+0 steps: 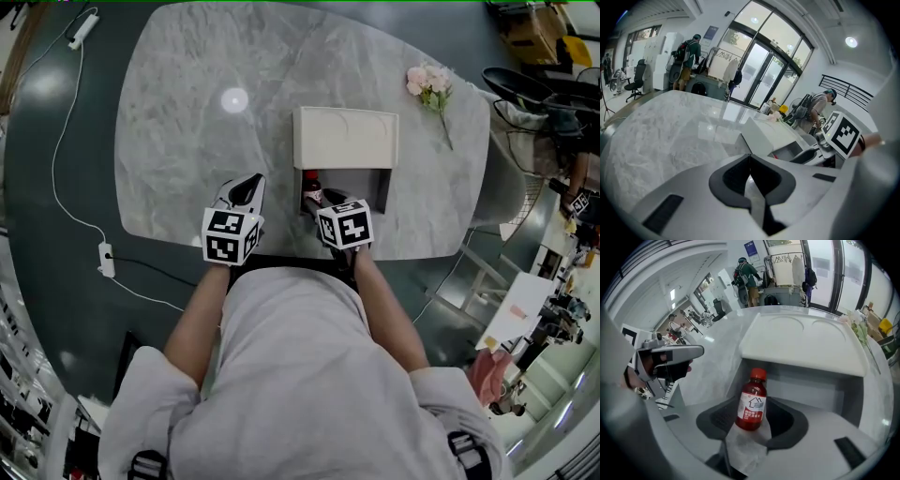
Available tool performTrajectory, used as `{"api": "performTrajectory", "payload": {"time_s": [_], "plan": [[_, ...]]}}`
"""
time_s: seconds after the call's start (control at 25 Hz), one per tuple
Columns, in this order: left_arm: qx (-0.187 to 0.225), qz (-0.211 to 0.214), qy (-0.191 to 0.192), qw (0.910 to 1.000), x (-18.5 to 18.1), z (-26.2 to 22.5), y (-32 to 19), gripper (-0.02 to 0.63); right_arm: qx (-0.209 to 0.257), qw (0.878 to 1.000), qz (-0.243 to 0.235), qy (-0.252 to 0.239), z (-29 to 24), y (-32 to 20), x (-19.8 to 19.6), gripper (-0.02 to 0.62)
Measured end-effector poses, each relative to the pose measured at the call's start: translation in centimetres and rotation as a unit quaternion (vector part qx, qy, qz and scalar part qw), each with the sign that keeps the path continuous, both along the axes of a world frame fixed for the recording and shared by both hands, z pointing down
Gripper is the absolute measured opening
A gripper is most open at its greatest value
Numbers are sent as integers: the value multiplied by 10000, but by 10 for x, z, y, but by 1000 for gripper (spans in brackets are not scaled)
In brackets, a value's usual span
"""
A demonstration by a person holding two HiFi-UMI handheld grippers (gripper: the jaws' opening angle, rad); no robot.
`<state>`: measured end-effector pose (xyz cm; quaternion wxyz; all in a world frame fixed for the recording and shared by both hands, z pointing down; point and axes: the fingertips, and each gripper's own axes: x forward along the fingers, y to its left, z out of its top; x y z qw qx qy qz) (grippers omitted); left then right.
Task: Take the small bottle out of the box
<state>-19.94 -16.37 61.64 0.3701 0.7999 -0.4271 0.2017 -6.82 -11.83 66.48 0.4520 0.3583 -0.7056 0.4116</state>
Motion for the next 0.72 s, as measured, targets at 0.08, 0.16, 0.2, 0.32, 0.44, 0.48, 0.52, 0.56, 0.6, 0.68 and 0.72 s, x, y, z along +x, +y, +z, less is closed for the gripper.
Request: {"api": "performTrajectory", "payload": {"time_s": [0.08,0.16,0.2,0.32,0.44,0.48,0.52,0.56,0.6,0.68,0.72], "plan": [[-8,-18,0,10000,-3,1,-1,23,-60,10000,28,37,5,-1,1,193],[-13,-56,-3,10000,-7,2,-1,23,-144,9999,88,-16,8,-1,0,201],[-19,-79,-3,10000,-10,3,-2,23,-189,9997,115,-46,10,-1,-2,201],[-39,-122,4,9999,-16,4,-2,23,-301,9994,163,-50,14,0,-6,209],[-63,-162,11,9998,-19,6,-1,23,-385,9991,189,-26,21,1,-7,210],[-70,-173,16,9998,-19,6,0,23,-398,9990,187,-18,23,1,-7,210],[-74,-181,21,9998,-20,6,0,23,-402,9990,175,-1,24,1,-7,210],[-75,-185,27,9998,-20,6,0,23,-399,9991,153,27,25,2,-7,210],[-74,-184,33,9998,-20,5,0,23,-391,9991,126,60,25,2,-7,209],[-73,-167,39,9998,-19,5,1,23,-362,9993,88,77,25,2,-7,209],[-72,-153,40,9998,-17,5,2,23,-343,9994,76,66,25,2,-7,209]]}}
